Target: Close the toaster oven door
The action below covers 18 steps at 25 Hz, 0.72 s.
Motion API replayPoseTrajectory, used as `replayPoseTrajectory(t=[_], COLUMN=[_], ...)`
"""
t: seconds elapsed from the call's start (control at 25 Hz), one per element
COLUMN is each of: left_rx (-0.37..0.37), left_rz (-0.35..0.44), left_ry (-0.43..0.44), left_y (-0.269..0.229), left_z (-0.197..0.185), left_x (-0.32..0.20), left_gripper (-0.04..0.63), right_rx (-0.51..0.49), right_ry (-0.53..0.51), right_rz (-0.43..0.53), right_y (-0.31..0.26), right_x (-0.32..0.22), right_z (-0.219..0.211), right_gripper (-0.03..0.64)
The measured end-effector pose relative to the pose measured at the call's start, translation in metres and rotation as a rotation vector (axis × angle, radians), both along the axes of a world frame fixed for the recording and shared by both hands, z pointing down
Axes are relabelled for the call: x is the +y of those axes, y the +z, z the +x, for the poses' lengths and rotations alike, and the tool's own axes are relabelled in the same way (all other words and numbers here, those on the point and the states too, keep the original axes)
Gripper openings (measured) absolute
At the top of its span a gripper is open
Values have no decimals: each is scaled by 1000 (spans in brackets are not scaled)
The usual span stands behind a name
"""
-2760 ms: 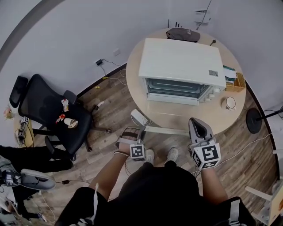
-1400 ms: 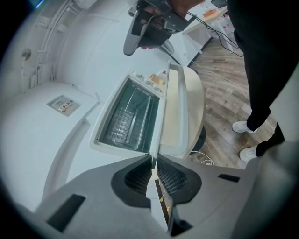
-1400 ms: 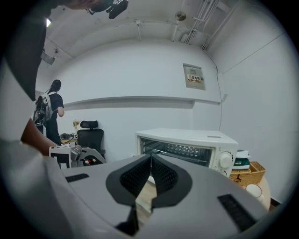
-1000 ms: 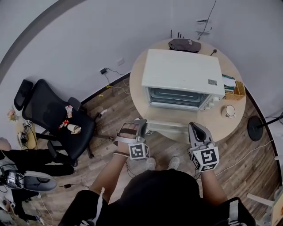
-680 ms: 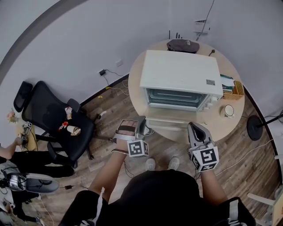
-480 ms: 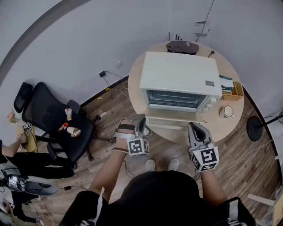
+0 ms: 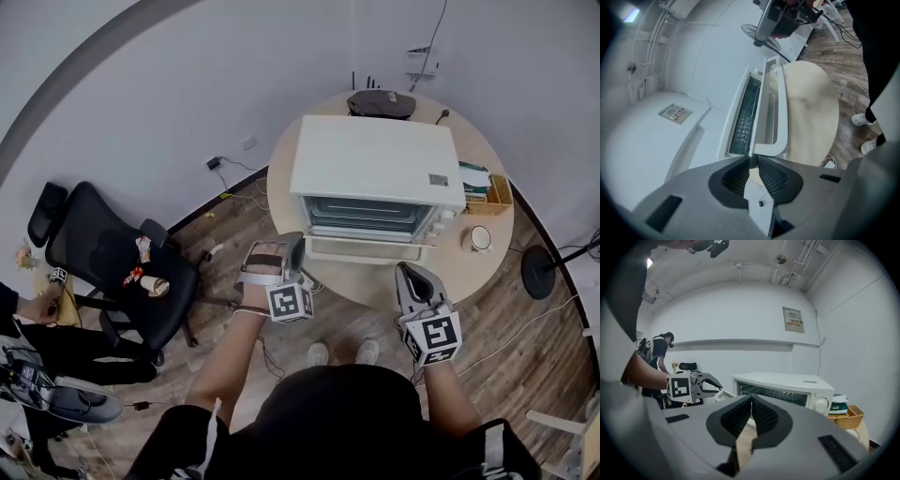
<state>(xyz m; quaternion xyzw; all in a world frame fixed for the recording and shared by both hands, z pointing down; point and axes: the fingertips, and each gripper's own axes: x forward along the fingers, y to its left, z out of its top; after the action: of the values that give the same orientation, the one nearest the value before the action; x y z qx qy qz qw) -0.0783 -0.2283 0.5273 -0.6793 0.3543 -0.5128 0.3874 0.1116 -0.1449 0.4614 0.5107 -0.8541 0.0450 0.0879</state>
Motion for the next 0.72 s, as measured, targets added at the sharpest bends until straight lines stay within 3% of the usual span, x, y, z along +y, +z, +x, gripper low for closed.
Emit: replayPoseTrajectory(t=[0.72], left_rx=[-21], left_rz=[1], left_ry=[-2], left_y=[-15], left_z=[7], left_x=[-50], left_gripper=[60], right_rx=[-21], right_ry=[-4], right_rz=[7], right_y=[-2], right_x=[-15], right_z=[12], right_gripper=[2])
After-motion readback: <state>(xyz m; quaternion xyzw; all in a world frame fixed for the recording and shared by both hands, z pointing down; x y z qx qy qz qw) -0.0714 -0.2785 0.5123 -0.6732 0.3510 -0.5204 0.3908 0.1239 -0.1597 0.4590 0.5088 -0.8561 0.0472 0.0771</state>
